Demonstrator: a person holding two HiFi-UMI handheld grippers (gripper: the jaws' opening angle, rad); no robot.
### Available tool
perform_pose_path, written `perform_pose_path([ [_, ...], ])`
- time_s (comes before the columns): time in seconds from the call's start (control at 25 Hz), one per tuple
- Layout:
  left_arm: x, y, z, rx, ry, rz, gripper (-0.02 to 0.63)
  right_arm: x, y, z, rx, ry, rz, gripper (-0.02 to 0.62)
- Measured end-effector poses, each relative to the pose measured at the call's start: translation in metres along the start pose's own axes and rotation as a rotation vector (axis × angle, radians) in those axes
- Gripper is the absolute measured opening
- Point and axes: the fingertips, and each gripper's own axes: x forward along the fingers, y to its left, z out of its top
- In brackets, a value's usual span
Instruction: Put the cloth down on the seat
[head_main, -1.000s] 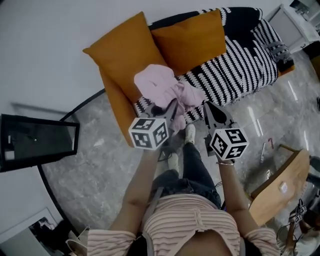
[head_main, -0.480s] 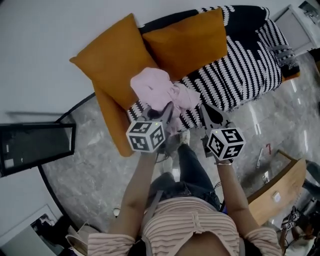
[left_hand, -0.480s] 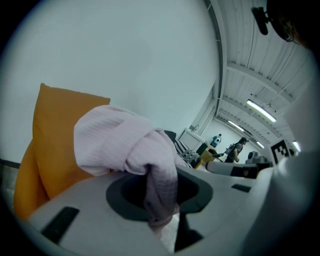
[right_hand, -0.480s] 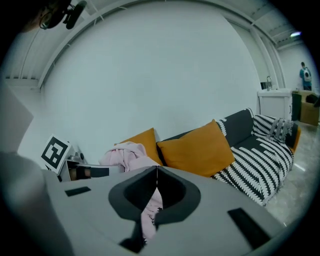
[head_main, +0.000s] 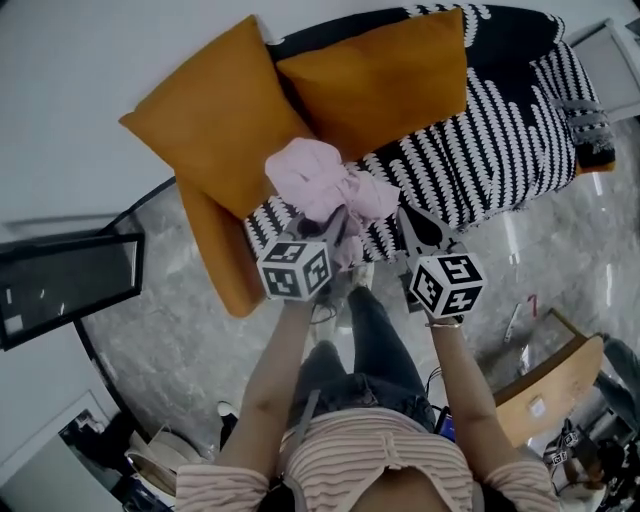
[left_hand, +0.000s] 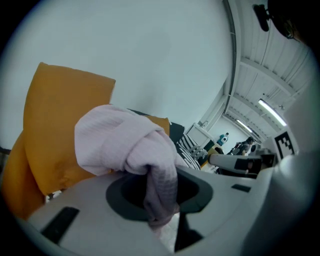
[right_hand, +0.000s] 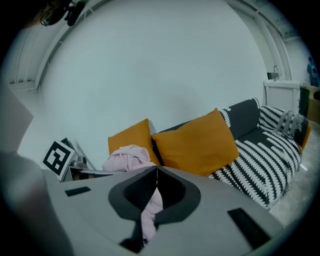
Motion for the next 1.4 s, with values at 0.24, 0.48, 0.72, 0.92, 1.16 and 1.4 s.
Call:
perform_pose_path([
  [0.24, 0.073, 0.066, 0.012, -0.035, 0.039, -0.005, 0.112, 0.1, -0.025, -0.007, 0.005, 0.073, -0.018, 0.009],
  [0.48, 0.121, 0.097, 0.004, -0.072, 0.058, 0.011, 0.112, 0.152, -0.042, -0.024, -0.004, 0.129, -0.008, 0.009],
  [0.72, 0.15, 0.13, -0.004, -0.106, 0.072, 0.019, 0.112, 0.193, -0.045, -0.043, -0.013, 0.179, 0.002, 0.009],
  [0.92, 0.167, 0.15, -0.014, -0.108, 0.081, 0.022, 0.112, 0.217, -0.045, -0.063, -0.034, 0.217, 0.005, 0.009],
  [1.16, 0.196, 0.166, -0.031, -0.117, 0.103, 0.035, 0.112, 0.241, -0.061, -0.083, -0.037, 0.252, 0.005, 0.009],
  [1.4, 0.217, 0.189, -0.035, -0.134, 0.127, 0.032, 0.112, 0.277, -0.063, -0.089, -0.031, 0.282, 0.006, 0.009],
])
